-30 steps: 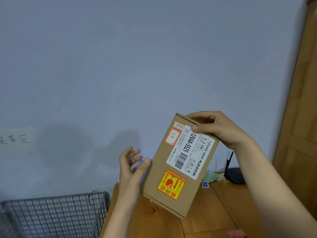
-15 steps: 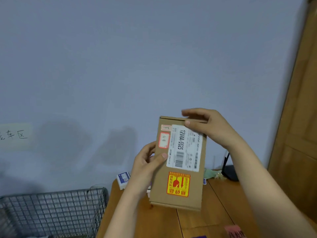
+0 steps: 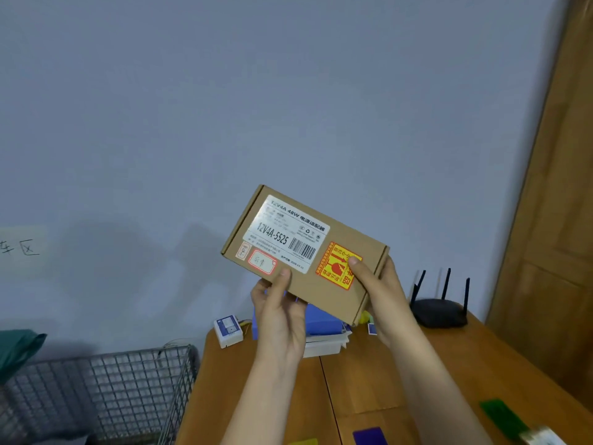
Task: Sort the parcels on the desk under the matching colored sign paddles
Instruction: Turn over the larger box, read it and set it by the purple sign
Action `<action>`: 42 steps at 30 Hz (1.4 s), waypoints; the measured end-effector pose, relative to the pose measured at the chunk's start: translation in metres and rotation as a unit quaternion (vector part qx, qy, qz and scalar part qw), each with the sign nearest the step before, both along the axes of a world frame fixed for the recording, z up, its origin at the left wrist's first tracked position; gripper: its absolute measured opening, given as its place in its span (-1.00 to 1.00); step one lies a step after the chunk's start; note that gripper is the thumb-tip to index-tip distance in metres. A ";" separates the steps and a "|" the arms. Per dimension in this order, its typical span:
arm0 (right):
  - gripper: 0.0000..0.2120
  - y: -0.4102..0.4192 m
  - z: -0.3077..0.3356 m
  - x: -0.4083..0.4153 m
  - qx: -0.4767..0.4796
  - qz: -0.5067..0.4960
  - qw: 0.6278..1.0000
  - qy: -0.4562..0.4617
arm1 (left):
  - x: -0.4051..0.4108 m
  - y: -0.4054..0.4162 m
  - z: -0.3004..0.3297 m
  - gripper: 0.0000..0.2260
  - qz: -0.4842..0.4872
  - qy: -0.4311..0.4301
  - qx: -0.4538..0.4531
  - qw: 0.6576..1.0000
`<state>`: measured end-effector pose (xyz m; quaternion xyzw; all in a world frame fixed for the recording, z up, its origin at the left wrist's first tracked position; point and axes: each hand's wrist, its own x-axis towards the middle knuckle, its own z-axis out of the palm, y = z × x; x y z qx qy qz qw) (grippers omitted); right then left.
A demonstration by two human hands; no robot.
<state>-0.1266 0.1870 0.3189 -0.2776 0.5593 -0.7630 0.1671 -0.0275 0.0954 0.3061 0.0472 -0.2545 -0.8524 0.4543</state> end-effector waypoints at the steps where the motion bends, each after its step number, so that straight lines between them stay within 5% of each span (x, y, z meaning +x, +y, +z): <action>1: -0.56 -0.001 -0.001 0.000 -0.011 0.013 1.000 -0.016 | 0.000 0.001 -0.001 -0.37 -0.004 0.009 0.002 1.000; 7: -0.50 0.005 0.008 -0.005 -0.028 0.037 0.999 0.017 | 0.010 -0.001 -0.015 -0.51 -0.001 -0.030 -0.047 0.998; 12: -0.75 0.008 0.016 -0.011 -0.004 0.059 0.995 0.076 | 0.026 -0.005 -0.022 -0.42 0.015 -0.064 -0.112 0.992; 24: -0.72 0.019 -0.001 0.001 0.016 0.030 0.998 0.052 | 0.057 -0.027 -0.019 -0.76 0.035 -0.088 -0.093 0.991; 31: -0.47 0.037 -0.025 0.000 0.046 -0.017 0.999 0.021 | 0.042 -0.023 -0.043 -0.76 -0.009 -0.122 -0.085 0.989; 36: -0.52 0.061 -0.060 0.000 0.101 -0.050 0.994 -0.005 | 0.019 -0.018 -0.073 -0.77 -0.043 -0.187 -0.057 0.980; 42: -0.64 0.094 -0.116 0.000 0.237 0.001 0.970 -0.049 | -0.004 -0.007 -0.110 -0.50 -0.033 -0.302 -0.002 0.953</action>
